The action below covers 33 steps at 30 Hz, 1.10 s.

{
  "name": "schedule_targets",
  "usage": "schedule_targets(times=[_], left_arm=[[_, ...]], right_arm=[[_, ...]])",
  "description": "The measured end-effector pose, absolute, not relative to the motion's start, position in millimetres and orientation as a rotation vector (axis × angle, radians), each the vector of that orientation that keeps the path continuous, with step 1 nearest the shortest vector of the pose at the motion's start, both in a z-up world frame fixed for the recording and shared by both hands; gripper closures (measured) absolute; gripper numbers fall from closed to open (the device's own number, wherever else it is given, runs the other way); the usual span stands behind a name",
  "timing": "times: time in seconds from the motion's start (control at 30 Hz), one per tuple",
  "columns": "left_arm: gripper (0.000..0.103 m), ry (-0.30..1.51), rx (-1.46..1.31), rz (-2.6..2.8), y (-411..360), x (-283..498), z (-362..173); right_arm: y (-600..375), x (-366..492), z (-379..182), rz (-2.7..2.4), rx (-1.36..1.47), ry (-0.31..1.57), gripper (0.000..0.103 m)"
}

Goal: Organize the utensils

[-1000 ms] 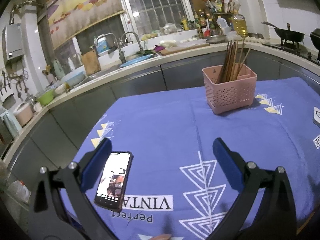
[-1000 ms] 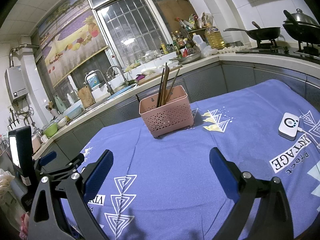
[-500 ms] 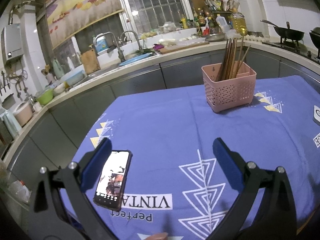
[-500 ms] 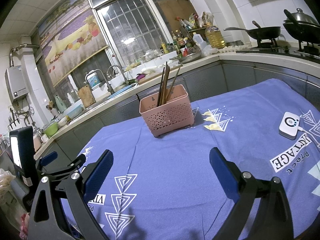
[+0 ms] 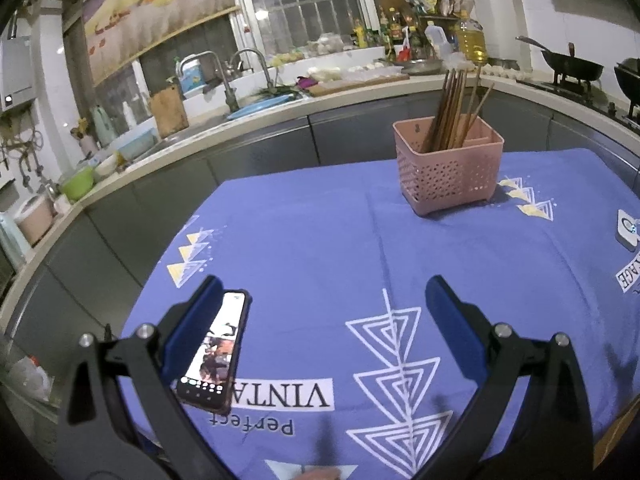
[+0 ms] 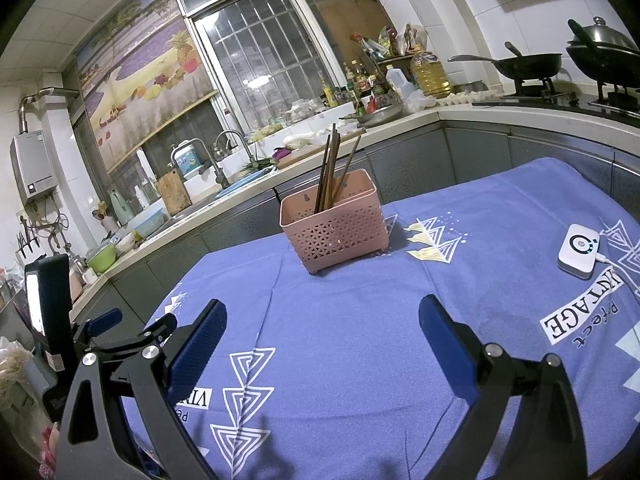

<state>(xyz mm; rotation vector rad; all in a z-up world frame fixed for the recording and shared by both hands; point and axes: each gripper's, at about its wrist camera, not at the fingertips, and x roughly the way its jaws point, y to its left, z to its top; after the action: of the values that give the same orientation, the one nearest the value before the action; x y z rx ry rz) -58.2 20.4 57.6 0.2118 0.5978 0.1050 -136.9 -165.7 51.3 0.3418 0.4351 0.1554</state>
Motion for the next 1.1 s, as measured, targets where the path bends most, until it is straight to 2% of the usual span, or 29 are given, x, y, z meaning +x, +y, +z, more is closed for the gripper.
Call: schedule_targets(times=[1.1], left_arm=[[0.006,0.599,0.219,0.117,20.7,-58.0,58.0]], right_arm=[[-164.3,-136.3,51.3,0.157,0.345,0.438,0.008]])
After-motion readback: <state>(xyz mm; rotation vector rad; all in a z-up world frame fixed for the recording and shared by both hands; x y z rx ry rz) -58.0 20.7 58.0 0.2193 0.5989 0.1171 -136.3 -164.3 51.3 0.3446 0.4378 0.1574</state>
